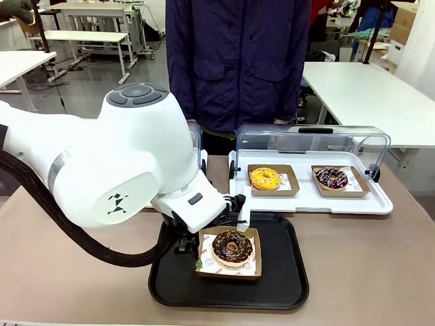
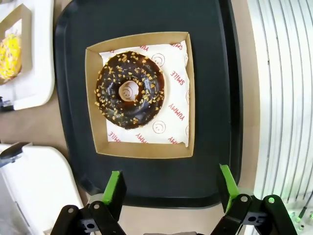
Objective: Move the second donut from the left to the tray.
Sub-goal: Pick up the Paper togo box containing the Donut indicated by the person and place it on the Handle tray.
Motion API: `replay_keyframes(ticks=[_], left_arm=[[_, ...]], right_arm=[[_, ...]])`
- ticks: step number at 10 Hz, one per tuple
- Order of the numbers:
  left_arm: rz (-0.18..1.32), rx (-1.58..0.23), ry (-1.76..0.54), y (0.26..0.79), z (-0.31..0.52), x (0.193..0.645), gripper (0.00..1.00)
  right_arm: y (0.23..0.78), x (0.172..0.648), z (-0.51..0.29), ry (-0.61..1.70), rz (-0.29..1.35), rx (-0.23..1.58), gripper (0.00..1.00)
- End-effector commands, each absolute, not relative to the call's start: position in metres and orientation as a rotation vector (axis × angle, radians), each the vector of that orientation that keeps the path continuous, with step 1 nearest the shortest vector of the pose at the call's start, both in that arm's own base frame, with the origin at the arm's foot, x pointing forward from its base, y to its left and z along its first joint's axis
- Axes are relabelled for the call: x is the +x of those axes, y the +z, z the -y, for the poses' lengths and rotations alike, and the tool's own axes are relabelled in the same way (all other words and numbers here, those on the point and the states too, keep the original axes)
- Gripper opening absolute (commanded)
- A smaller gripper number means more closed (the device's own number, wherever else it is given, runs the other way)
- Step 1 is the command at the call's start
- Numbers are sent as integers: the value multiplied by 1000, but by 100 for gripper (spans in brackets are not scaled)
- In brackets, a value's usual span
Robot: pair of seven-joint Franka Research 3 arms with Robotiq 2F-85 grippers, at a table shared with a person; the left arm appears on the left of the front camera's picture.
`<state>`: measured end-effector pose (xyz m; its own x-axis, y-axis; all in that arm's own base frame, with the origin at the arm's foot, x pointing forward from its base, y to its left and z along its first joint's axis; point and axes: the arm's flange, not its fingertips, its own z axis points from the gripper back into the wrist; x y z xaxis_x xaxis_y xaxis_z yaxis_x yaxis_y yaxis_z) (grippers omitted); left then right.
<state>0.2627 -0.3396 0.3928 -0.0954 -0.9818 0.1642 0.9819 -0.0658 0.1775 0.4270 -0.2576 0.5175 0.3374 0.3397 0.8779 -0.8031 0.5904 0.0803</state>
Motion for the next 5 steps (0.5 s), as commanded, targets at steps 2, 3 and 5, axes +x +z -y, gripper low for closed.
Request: replay_keyframes(ticks=[2,3,5], left_arm=[[280,10,-1632,386,341,262,96],[280,10,-1632,386,341,262,96],[280,10,-1632,386,341,262,96]], right_arm=[[519,427,257,807,960,567,100],[519,427,257,807,960,567,100],[519,427,257,807,960,567,100]])
